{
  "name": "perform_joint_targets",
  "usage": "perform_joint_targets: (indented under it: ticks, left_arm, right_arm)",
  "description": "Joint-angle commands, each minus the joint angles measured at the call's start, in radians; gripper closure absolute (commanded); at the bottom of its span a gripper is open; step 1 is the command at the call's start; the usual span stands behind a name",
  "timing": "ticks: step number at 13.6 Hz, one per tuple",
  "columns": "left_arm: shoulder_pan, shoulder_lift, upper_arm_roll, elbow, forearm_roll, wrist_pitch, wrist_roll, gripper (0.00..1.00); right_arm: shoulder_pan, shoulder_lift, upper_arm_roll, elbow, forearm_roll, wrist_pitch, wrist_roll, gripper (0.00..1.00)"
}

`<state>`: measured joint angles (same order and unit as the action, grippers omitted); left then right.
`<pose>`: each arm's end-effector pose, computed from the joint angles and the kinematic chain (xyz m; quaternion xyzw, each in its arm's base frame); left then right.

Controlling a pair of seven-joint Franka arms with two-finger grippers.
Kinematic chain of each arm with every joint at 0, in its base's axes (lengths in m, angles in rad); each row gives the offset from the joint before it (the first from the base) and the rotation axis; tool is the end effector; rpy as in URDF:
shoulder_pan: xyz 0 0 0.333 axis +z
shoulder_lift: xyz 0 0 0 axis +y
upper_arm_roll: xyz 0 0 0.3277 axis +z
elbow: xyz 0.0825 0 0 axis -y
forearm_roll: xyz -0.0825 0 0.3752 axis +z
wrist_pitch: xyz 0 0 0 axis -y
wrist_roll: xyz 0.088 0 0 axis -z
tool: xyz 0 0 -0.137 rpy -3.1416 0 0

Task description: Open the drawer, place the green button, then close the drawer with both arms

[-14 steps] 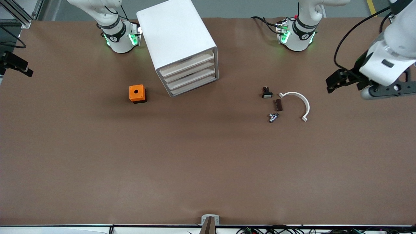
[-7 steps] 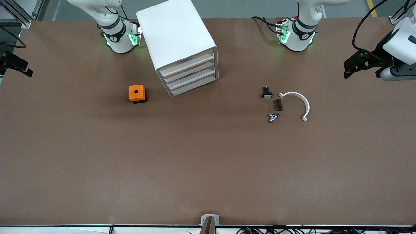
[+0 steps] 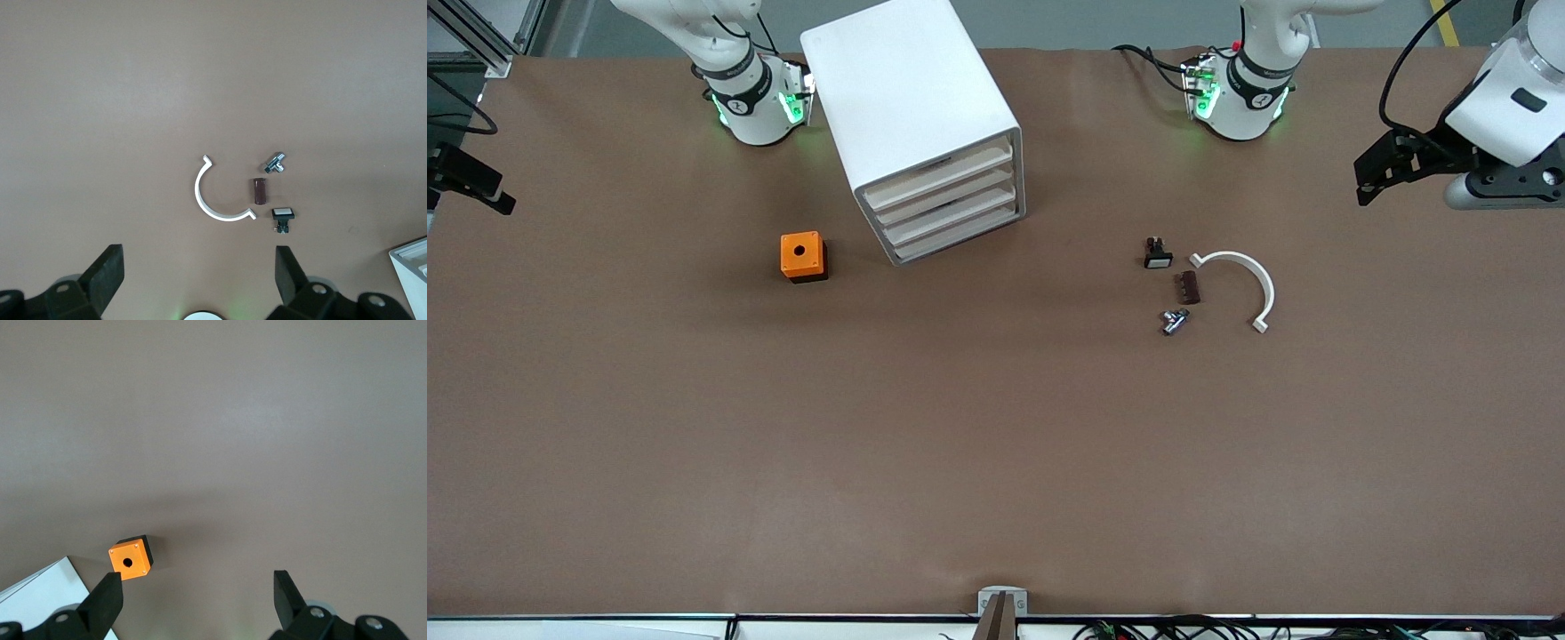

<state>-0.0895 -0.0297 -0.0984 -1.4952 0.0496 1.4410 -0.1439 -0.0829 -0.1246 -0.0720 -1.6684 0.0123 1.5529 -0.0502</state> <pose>0.5138 -0.0912 0.6455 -0.9994 0.0190 0.0078 0.0278 0.4972 -0.0783 0.6247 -0.9986 0.0519 -0.0055 0.0101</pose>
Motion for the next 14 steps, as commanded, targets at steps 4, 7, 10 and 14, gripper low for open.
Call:
perform_joint_targets:
  ticks: [4, 7, 10, 14]
  left_arm:
    - [0.019, -0.026, -0.011, -0.028, 0.018, 0.013, 0.017, 0.00]
    - [0.017, -0.016, -0.011, -0.022, 0.016, 0.019, 0.017, 0.00]
    - [0.007, -0.015, -0.004, -0.025, 0.015, 0.018, 0.017, 0.00]
    - [0.008, -0.024, -0.009, -0.055, 0.007, 0.030, 0.018, 0.00]
  right_arm:
    - [-0.003, -0.021, 0.012, -0.016, -0.025, 0.013, 0.001, 0.00]
    - [-0.005, -0.021, 0.012, -0.016, -0.025, 0.012, 0.003, 0.00]
    - [-0.005, -0.021, 0.012, -0.014, -0.025, 0.007, 0.004, 0.00]
    - [-0.005, -0.020, 0.011, -0.014, -0.025, 0.007, 0.003, 0.00]
